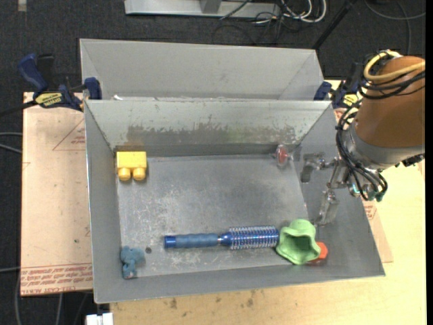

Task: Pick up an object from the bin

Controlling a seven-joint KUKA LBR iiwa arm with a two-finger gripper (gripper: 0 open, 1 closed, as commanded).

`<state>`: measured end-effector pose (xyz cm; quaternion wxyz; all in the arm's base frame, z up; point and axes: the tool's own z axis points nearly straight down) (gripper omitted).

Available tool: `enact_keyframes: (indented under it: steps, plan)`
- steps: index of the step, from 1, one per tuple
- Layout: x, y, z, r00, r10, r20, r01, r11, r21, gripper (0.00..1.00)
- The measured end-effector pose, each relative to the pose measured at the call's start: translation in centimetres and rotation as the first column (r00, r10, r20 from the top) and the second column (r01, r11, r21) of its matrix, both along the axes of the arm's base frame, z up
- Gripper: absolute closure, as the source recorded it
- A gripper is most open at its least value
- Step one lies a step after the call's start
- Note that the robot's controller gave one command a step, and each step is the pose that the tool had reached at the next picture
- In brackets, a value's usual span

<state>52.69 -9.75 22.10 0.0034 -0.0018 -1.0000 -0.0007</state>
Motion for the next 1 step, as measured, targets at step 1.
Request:
enact_keyframes:
  steps: [1]
  plan:
    - [0.36,-0.07,-7.91,0.984,0.178,0.006,-0.178,0.984,0.001,0.00]
